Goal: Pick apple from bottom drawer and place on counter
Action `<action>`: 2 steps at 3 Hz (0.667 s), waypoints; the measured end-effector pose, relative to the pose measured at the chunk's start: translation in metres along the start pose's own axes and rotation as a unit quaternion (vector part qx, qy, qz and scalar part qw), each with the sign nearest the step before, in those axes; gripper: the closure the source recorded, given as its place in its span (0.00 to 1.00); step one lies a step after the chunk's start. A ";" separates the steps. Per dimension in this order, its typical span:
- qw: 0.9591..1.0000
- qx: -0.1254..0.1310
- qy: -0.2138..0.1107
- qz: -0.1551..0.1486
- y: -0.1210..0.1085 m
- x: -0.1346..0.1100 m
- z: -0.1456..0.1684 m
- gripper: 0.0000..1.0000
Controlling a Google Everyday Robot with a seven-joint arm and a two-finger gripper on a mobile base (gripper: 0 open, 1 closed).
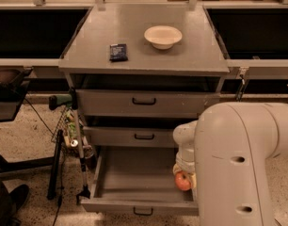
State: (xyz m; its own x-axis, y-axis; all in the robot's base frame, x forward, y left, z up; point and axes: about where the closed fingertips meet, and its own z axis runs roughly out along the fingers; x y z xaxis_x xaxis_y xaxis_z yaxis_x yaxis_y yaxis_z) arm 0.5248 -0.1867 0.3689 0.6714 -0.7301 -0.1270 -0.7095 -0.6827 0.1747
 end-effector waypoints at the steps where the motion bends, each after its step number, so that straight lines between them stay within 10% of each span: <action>1: 1.000 0.000 0.000 0.000 0.000 0.000 0.000 1.00; 2: 1.000 0.020 -0.014 0.009 0.018 0.007 -0.006 1.00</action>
Offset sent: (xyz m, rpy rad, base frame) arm -0.0195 -0.0610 0.0357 0.1543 -0.0448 -0.0953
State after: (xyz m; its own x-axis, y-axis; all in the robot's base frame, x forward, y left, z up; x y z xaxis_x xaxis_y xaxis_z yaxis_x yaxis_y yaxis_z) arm 0.5177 -0.2041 0.3776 0.6526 -0.7422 -0.1523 -0.7296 -0.6698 0.1379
